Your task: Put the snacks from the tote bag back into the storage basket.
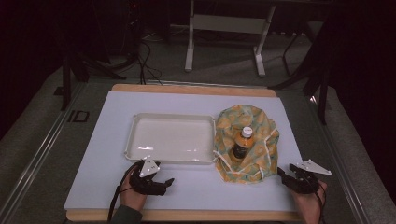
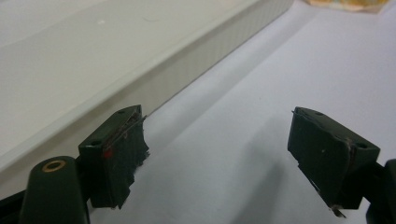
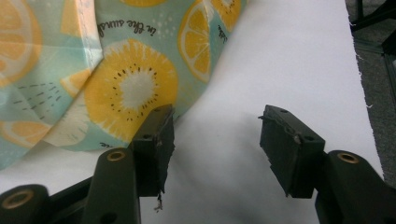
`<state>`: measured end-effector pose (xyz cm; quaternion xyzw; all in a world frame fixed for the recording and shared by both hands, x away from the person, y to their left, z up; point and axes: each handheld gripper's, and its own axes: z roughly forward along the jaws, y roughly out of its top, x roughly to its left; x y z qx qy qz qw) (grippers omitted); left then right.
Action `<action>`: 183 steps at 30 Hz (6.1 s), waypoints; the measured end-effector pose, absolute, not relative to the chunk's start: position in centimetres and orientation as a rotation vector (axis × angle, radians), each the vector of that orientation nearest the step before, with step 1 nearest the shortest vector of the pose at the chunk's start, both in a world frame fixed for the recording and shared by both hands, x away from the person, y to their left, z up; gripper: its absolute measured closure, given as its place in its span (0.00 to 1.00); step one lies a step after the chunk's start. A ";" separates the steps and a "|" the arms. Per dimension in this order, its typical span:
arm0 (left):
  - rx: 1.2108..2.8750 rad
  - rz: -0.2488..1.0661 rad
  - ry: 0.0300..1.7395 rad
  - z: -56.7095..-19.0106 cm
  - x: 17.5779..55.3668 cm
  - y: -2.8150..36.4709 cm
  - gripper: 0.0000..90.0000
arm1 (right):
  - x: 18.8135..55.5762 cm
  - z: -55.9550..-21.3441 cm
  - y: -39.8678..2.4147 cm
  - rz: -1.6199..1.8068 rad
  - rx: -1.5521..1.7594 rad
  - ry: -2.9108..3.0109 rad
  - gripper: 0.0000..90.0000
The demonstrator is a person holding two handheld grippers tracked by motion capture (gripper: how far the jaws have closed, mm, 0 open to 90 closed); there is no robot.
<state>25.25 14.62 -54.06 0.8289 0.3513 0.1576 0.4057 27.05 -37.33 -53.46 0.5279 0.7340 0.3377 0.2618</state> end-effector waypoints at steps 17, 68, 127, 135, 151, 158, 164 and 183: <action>2.078 0.403 0.818 -54.0 24.8 14.7 0.20 | 27.0 -53.3 -37.6 0.947 1.435 1.980 0.51; 2.081 0.399 0.816 -54.0 24.8 14.7 0.20 | 27.1 -51.1 -35.2 0.988 1.295 2.046 0.59; 2.071 0.395 0.815 -54.0 24.8 14.8 0.20 | 30.3 -46.8 -33.1 0.849 0.996 2.327 0.61; 2.072 0.395 0.814 -54.0 24.8 14.8 0.20 | 30.6 -46.1 -32.9 0.833 0.957 2.361 0.64; 2.071 0.393 0.815 -54.0 24.8 14.8 0.20 | 31.3 -44.0 -31.4 0.745 0.822 2.459 0.64; 2.072 0.393 0.815 -54.0 24.8 14.8 0.20 | 31.5 -43.2 -30.9 0.703 0.765 2.488 0.64; 2.071 0.396 0.815 -54.0 24.8 14.8 0.20 | 31.8 -42.6 -30.2 0.662 0.723 2.520 0.64; 2.068 0.393 0.813 -54.0 24.8 14.8 0.20 | 32.4 -40.1 -29.2 0.655 0.621 2.571 0.67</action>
